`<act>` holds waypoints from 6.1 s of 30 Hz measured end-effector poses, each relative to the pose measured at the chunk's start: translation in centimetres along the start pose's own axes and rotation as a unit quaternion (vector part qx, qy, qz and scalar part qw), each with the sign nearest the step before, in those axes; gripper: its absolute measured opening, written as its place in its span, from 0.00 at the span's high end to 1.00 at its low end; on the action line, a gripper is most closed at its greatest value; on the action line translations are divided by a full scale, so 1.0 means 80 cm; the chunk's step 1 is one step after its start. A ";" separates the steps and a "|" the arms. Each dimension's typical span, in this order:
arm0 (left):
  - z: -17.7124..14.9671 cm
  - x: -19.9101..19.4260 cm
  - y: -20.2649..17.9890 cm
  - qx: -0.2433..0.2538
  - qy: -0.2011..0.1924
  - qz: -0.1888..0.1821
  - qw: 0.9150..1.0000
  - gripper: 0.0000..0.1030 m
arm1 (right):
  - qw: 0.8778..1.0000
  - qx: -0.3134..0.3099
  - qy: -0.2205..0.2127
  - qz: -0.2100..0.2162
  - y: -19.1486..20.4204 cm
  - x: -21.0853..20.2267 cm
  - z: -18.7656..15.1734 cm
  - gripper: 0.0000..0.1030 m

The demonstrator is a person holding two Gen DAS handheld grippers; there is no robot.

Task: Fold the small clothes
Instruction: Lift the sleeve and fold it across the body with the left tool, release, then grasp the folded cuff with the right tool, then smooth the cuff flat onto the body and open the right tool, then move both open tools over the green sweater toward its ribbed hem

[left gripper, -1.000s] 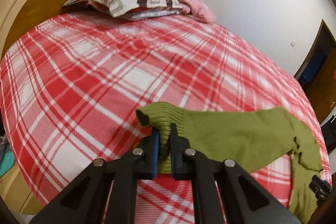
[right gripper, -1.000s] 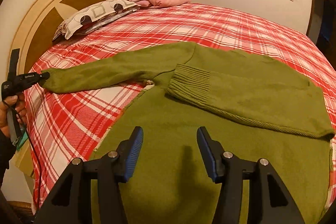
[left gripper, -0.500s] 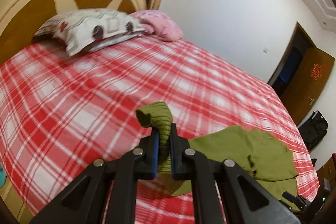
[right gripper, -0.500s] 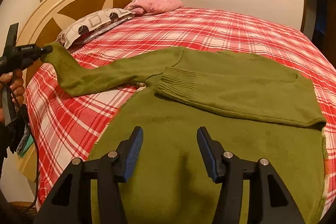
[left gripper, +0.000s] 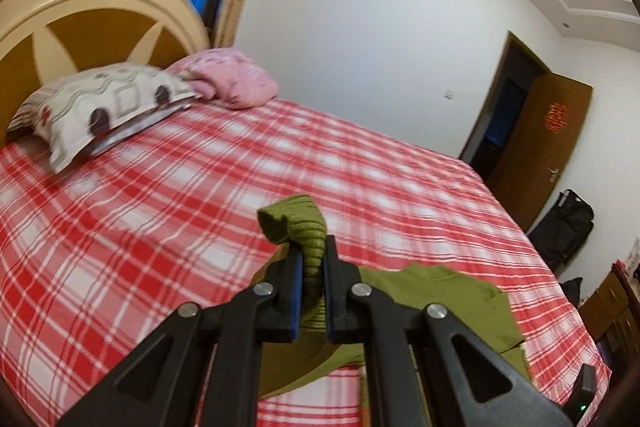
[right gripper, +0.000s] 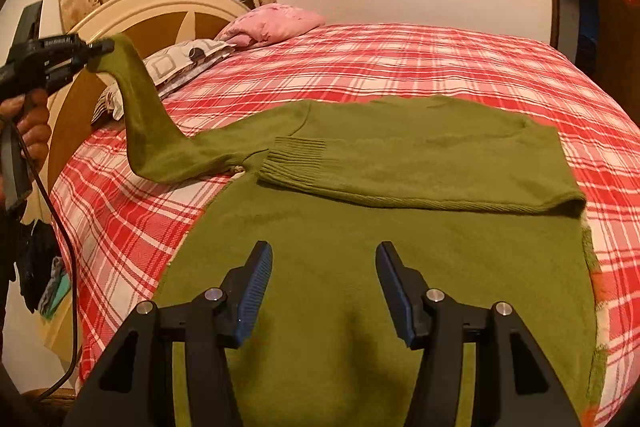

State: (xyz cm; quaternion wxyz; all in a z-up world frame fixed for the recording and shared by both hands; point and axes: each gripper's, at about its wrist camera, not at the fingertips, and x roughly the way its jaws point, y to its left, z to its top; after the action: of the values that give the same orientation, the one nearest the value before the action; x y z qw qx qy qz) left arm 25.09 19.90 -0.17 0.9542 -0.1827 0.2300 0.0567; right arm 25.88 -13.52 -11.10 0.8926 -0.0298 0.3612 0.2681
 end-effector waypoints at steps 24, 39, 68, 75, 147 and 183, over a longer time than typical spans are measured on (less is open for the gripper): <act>0.020 0.050 -0.228 0.116 -0.003 -0.116 0.986 0.92 | 0.996 0.078 -0.013 -0.032 -0.103 -0.054 -0.035 0.44; -0.073 0.141 -0.353 0.178 0.073 -0.148 0.970 0.92 | 0.988 0.146 0.003 -0.056 -0.167 -0.042 -0.060 0.44; -0.180 0.144 -0.157 0.283 0.135 0.049 0.948 0.28 | 0.986 0.159 -0.023 -0.054 -0.192 -0.054 -0.026 0.44; -0.187 0.173 -0.118 0.240 0.154 0.080 0.955 0.28 | 0.986 0.150 -0.018 -0.071 -0.229 -0.013 0.058 0.44; -0.175 0.193 -0.072 0.158 0.172 0.120 0.965 0.02 | 0.981 0.066 0.049 -0.177 -0.239 0.090 0.070 0.24; -0.195 0.190 -0.110 0.172 0.179 0.089 0.965 0.00 | 0.990 -0.051 0.097 -0.086 -0.062 0.151 0.066 0.45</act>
State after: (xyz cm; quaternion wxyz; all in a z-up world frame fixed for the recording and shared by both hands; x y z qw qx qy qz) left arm 33.77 6.28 -17.24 0.9058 -0.0021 0.4182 0.0675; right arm 38.91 -10.94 -15.88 0.8704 -0.1317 0.4279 0.2046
